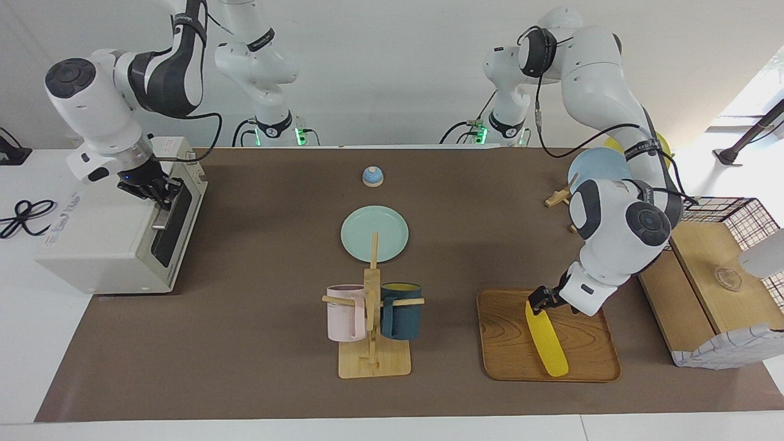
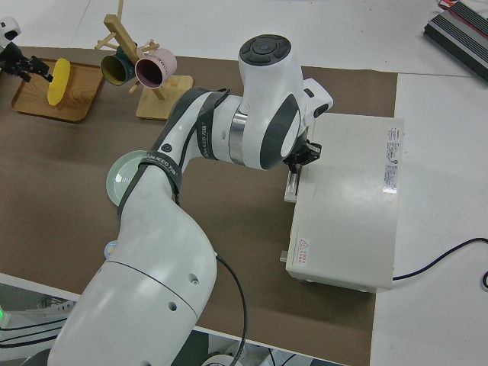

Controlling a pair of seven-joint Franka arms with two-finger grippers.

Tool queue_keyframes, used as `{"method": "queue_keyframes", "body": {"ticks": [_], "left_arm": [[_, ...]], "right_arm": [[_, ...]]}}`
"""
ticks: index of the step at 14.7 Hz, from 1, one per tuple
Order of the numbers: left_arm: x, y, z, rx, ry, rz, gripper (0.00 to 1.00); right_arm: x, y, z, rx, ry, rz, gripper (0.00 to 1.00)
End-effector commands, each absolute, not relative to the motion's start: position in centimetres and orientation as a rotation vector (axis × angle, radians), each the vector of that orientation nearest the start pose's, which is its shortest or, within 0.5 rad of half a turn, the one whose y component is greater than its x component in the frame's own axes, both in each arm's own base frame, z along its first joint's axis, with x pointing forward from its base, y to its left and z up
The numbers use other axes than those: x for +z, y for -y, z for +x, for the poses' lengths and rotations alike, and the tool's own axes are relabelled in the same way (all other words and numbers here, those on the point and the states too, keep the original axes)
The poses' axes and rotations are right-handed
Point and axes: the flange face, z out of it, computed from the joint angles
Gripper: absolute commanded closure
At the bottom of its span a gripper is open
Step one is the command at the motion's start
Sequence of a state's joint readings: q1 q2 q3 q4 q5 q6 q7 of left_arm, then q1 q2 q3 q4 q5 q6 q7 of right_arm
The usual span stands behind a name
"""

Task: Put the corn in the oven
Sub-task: 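Reach the left gripper to the yellow corn on the wooden tray, then grasp the corn with the left gripper while the right gripper opens the oven door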

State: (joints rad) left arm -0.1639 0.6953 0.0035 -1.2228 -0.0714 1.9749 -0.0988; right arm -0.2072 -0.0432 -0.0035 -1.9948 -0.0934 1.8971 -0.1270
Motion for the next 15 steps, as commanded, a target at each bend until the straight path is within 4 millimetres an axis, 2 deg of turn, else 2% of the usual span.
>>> {"method": "queue_keyframes", "body": {"ticks": [1,2,3,4,6,7,8,9,12,14,15], "left_arm": [[36.0,12.6,74.9,-0.121,-0.032,-3.23,0.0],[35.6,12.3,75.1,-0.114,-0.001,-3.259,0.0],[36.0,12.4,75.3,-0.138,0.022,-3.282,0.0],[35.8,13.1,75.4,-0.153,0.018,-3.289,0.0],[32.5,13.1,76.2,-0.122,0.022,-3.28,0.0],[31.6,13.3,77.1,-0.123,0.016,-3.277,0.0],[31.5,12.6,77.5,-0.078,0.016,-3.262,0.0],[31.7,11.9,77.8,-0.058,0.022,-3.243,0.0],[32.2,13.6,78.5,-0.185,-0.005,-3.237,0.0],[31.0,13.1,78.7,-0.188,0.004,-3.219,0.0],[31.0,13.4,78.6,-0.19,-0.004,-3.208,0.0]], "right_arm": [[47.2,12.0,51.7,0.1,-0.05,-3.223,1.0],[46.9,12.0,51.6,0.11,-0.05,-3.222,1.0],[46.9,11.9,51.6,0.109,-0.058,-3.22,1.0],[46.9,11.8,51.6,0.108,-0.059,-3.219,1.0],[46.7,10.7,51.9,0.091,-0.05,-3.211,1.0],[45.7,9.8,51.9,0.09,-0.065,-3.209,1.0],[44.9,8.5,51.9,0.09,-0.07,-3.21,1.0],[44.3,8.2,51.8,0.088,-0.089,-3.208,1.0],[43.1,6.0,52.1,0.067,-0.101,-3.189,1.0],[40.9,4.3,52.4,0.041,-0.099,-3.179,1.0],[40.1,4.1,52.3,0.022,-0.104,-3.178,1.0]]}}
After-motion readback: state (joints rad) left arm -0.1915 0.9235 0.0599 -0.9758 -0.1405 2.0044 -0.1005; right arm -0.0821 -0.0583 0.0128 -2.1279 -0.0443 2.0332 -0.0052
